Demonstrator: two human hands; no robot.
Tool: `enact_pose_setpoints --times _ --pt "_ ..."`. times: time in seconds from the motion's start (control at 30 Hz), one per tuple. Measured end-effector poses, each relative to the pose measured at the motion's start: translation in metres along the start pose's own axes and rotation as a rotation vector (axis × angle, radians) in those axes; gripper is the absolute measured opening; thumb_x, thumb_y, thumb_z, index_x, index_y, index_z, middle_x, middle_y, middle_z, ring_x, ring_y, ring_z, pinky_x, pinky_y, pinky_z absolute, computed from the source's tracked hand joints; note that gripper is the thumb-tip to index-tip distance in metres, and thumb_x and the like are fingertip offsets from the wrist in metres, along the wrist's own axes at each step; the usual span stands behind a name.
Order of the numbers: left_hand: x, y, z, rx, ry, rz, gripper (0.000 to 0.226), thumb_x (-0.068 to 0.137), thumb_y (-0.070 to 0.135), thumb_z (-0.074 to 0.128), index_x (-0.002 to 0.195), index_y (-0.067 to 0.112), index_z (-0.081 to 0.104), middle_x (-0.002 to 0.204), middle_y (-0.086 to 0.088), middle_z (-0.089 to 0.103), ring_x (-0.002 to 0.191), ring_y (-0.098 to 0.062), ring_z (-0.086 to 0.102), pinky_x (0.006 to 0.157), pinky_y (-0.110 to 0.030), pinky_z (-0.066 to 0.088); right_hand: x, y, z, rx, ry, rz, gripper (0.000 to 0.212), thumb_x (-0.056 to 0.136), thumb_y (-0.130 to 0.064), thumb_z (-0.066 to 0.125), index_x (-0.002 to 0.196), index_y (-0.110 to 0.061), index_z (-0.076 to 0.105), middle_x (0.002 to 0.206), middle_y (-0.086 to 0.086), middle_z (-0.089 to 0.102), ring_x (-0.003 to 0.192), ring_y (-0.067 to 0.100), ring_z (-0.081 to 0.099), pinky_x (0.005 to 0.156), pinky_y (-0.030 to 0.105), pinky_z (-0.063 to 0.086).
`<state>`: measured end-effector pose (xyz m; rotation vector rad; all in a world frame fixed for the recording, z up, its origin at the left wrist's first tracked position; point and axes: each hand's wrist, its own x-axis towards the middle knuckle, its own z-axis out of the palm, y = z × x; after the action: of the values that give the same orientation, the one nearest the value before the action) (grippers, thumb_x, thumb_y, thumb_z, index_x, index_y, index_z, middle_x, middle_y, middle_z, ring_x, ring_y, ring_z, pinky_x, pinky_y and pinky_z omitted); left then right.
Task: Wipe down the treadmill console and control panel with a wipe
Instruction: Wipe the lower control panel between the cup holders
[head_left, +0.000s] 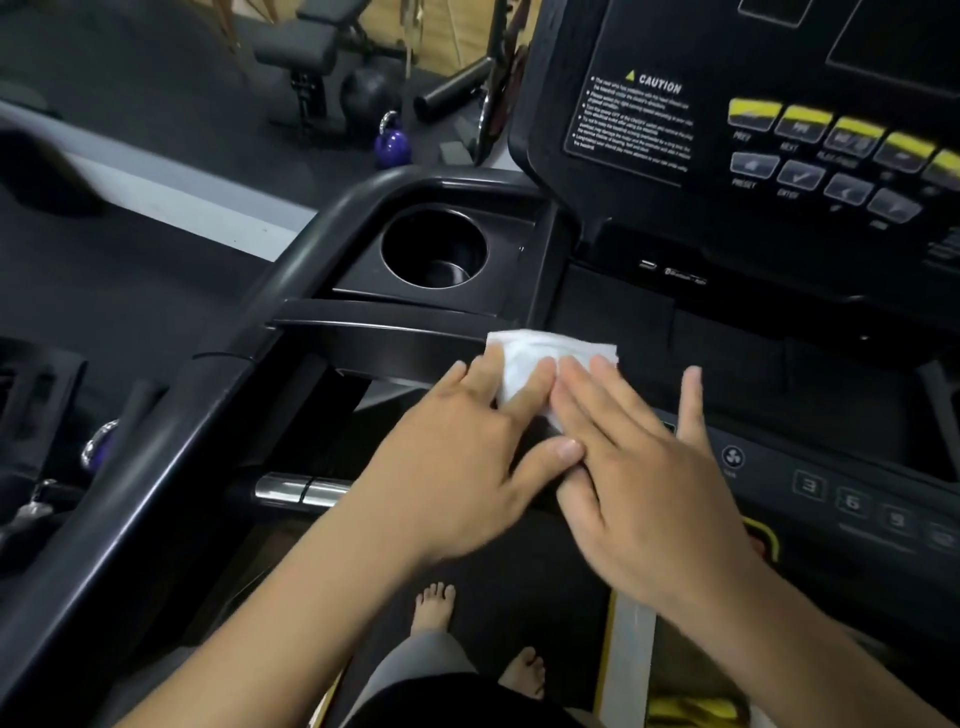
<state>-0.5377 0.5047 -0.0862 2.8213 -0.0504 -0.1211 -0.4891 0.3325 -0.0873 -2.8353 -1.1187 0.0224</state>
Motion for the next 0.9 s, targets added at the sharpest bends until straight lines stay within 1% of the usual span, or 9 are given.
enact_pose_setpoints --times 0.1,0.17,0.33,0.4,0.5,0.57,0.7,0.77,0.9 --pt "-0.034 0.0 0.005 0.008 -0.017 -0.014 0.075 0.094 0.073 0.014 0.148 0.03 0.042 0.15 -0.02 0.042 0.127 -0.038 0.052 0.108 -0.037 0.037 -0.035 -0.01 0.012 0.023 0.016 -0.092 0.066 0.082 -0.033 0.041 0.146 -0.018 0.044 0.157 -0.004 0.033 0.148 0.014 0.02 0.111 0.071 0.015" --pt "-0.046 0.002 0.004 0.007 -0.037 -0.033 0.076 0.092 0.076 0.011 0.147 0.033 0.043 0.152 -0.022 0.039 0.131 -0.039 0.049 0.111 -0.038 0.032 -0.05 -0.01 0.015 0.04 0.007 -0.133 0.068 0.077 -0.032 0.045 0.144 -0.019 0.048 0.156 -0.005 0.037 0.147 0.014 0.024 0.107 0.074 0.017" --pt "-0.001 0.015 -0.008 0.007 -0.019 -0.026 0.089 0.079 0.078 0.0 0.156 0.035 0.012 0.16 -0.024 0.018 0.146 -0.037 0.022 0.117 -0.029 0.006 -0.006 0.006 0.003 0.007 0.017 0.006 0.061 0.089 -0.03 0.034 0.149 -0.021 0.035 0.158 -0.006 0.031 0.148 0.012 0.019 0.112 0.072 0.01" --pt "0.0 0.016 -0.005 0.045 -0.011 -0.015 0.086 0.082 0.076 0.001 0.156 0.034 0.009 0.159 -0.025 0.017 0.146 -0.037 0.022 0.118 -0.031 0.006 -0.006 0.003 0.004 -0.002 0.013 0.023 0.062 0.09 -0.031 0.031 0.151 -0.018 0.034 0.159 -0.004 0.027 0.149 0.013 0.015 0.114 0.069 0.01" --pt "-0.029 0.015 0.005 0.195 0.043 0.006 0.078 0.092 0.074 0.014 0.149 0.028 0.042 0.145 -0.033 0.042 0.13 -0.04 0.05 0.109 -0.036 0.019 -0.04 -0.005 0.015 0.022 0.025 -0.063 0.068 0.081 -0.031 0.039 0.148 -0.016 0.041 0.158 -0.003 0.031 0.149 0.014 0.019 0.112 0.069 0.015" --pt "-0.035 0.016 0.009 0.23 0.067 0.021 0.076 0.094 0.073 0.019 0.141 0.024 0.054 0.133 -0.036 0.052 0.122 -0.042 0.057 0.106 -0.04 0.027 -0.054 -0.002 0.015 0.025 0.019 -0.093 0.07 0.078 -0.031 0.042 0.146 -0.017 0.043 0.157 -0.005 0.033 0.148 0.013 0.021 0.11 0.07 0.016" --pt "0.001 0.027 -0.005 0.124 -0.025 -0.02 0.097 0.08 0.081 -0.005 0.156 0.027 0.022 0.149 -0.039 0.028 0.144 -0.041 0.028 0.121 -0.042 0.012 -0.017 0.014 0.003 -0.015 0.032 0.014 0.062 0.088 -0.032 0.032 0.148 -0.016 0.038 0.155 -0.004 0.035 0.146 0.014 0.025 0.11 0.072 0.016" --pt "0.014 0.029 -0.006 0.126 -0.03 -0.017 0.093 0.081 0.077 -0.004 0.157 0.027 0.016 0.152 -0.037 0.023 0.145 -0.039 0.025 0.121 -0.042 0.011 -0.005 0.015 -0.001 -0.009 0.031 0.063 0.062 0.09 -0.032 0.028 0.149 -0.016 0.034 0.157 -0.002 0.033 0.147 0.015 0.023 0.113 0.07 0.014" --pt "-0.023 0.024 0.011 0.204 0.093 0.009 0.08 0.095 0.072 0.018 0.143 0.018 0.051 0.134 -0.043 0.045 0.125 -0.047 0.052 0.11 -0.052 0.038 -0.045 0.001 0.011 -0.01 0.028 -0.041 0.068 0.083 -0.035 0.04 0.148 -0.016 0.038 0.157 -0.003 0.032 0.148 0.015 0.022 0.113 0.065 0.014"
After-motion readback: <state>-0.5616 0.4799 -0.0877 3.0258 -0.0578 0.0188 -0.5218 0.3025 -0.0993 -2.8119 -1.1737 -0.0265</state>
